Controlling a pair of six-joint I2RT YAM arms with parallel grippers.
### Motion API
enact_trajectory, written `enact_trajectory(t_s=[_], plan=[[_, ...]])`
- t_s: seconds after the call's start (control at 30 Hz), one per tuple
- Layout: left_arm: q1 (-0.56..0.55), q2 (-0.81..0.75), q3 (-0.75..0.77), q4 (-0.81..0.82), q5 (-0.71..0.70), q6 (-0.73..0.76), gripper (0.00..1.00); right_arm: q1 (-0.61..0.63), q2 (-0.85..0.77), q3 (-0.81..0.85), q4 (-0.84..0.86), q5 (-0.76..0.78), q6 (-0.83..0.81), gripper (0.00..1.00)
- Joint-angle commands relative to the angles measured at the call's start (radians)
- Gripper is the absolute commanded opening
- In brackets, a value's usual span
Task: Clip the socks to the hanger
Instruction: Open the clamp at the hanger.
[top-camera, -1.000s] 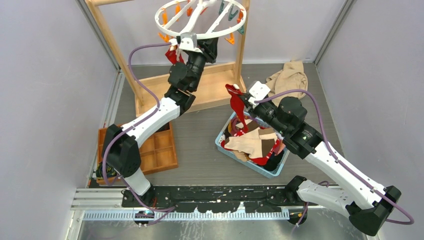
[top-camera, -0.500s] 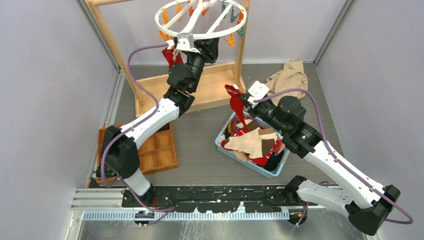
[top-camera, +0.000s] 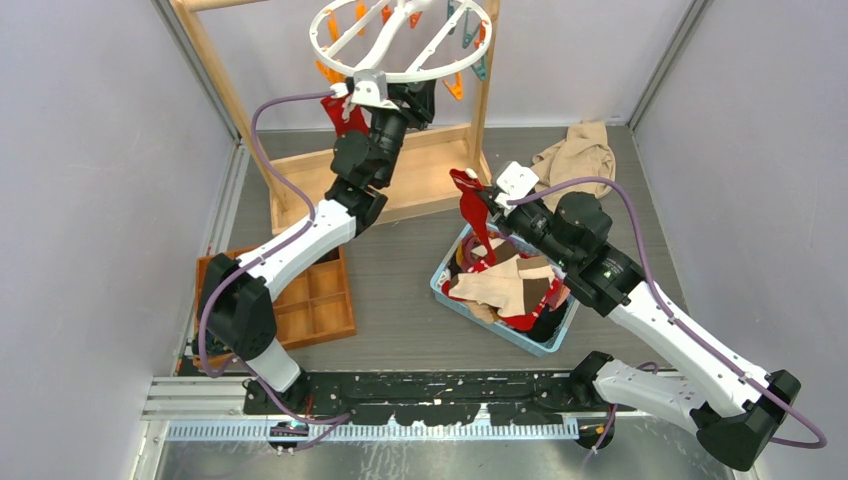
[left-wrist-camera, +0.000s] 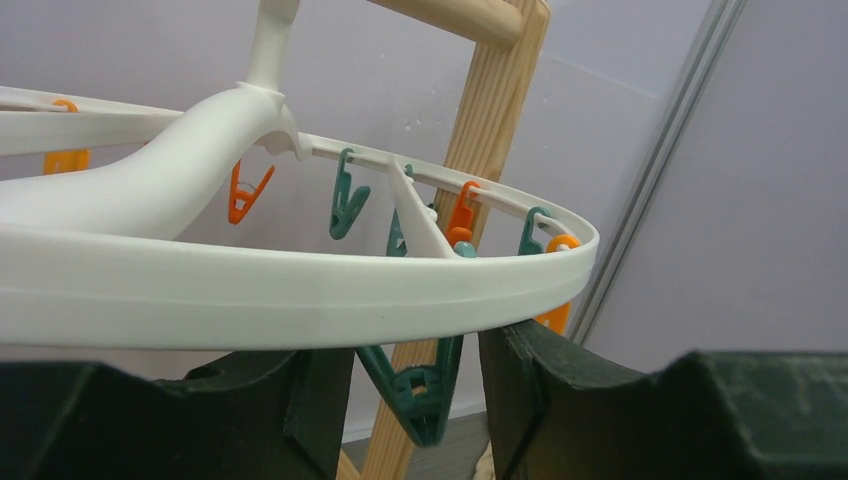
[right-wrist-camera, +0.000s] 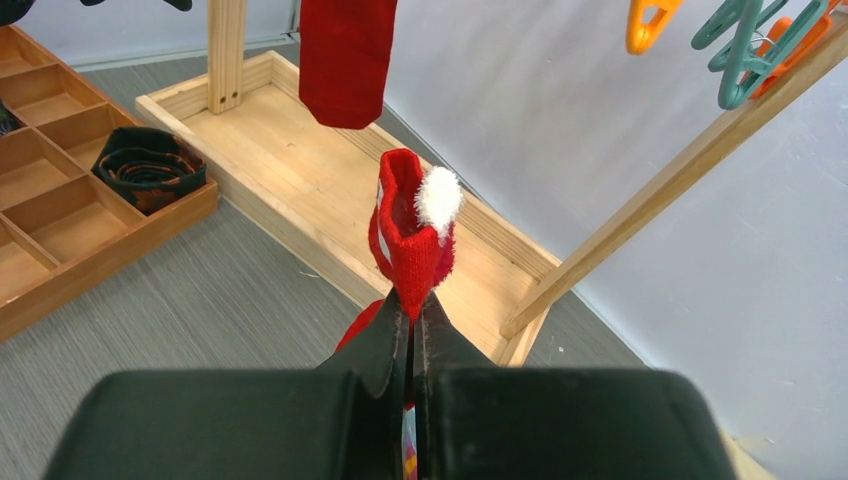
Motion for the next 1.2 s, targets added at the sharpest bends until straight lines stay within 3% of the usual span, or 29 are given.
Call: enact_trajectory(t_s=[0.0, 0.43, 0.77, 1.17], plan=[[-0.001, -0.025, 0.031, 0.067, 0.001, 0.044, 0.48, -0.005, -0.011, 0.026, 0.039, -0.011, 0.012, 0.01], [-0.002, -0.026, 0.064, 0.038, 0.008, 0.024, 0.29, -0.008, -0.007, 0.023, 0.036, -0.016, 0.015, 0.01], [-0.005, -0.074, 0.074, -0.085, -0.054, -0.127, 0.08, -0.008, 0.055, 0.086, 0.032, 0.003, 0.039, 0.01], [-0.005, -0.115, 0.128, -0.276, -0.134, -0.281, 0.00, -0.007, 0.215, 0.229, 0.084, 0.050, 0.063, 0.01]])
